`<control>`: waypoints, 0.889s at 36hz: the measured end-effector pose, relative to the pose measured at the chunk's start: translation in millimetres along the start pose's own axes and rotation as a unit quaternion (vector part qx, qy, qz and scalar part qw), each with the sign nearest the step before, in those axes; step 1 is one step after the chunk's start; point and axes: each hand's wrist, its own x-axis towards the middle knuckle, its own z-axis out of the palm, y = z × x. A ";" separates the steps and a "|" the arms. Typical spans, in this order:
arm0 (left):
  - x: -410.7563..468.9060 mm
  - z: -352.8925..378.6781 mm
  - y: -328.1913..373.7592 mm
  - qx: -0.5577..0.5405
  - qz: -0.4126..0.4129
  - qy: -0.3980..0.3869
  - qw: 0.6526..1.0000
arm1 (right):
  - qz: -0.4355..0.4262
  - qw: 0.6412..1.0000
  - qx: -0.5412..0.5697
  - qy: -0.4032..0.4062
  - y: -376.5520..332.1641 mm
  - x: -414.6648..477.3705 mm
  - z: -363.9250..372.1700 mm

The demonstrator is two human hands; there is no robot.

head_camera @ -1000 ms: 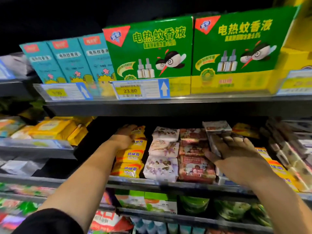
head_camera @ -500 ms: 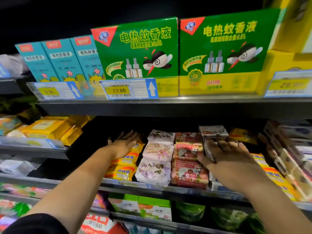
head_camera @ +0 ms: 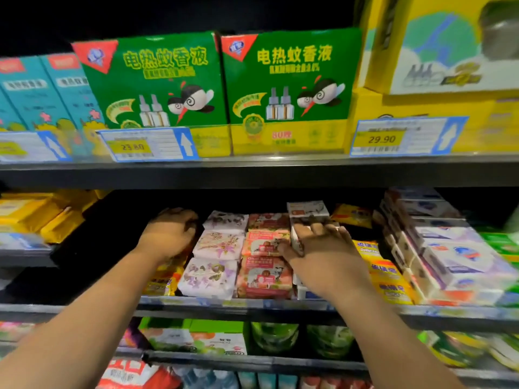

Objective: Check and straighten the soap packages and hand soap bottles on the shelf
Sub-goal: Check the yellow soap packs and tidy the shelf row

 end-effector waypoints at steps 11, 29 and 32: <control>-43.9 -28.9 161.5 -0.227 0.139 -0.026 0.964 | 0.097 0.937 0.331 0.062 72.7 2.5 -14.3; -39.6 3.6 228.8 -0.101 0.187 -0.177 0.961 | 0.138 0.941 0.308 -0.033 132.0 37.2 34.8; -41.2 0.7 229.1 -0.099 0.188 -0.177 0.961 | 0.160 0.923 0.349 0.001 131.3 45.6 34.1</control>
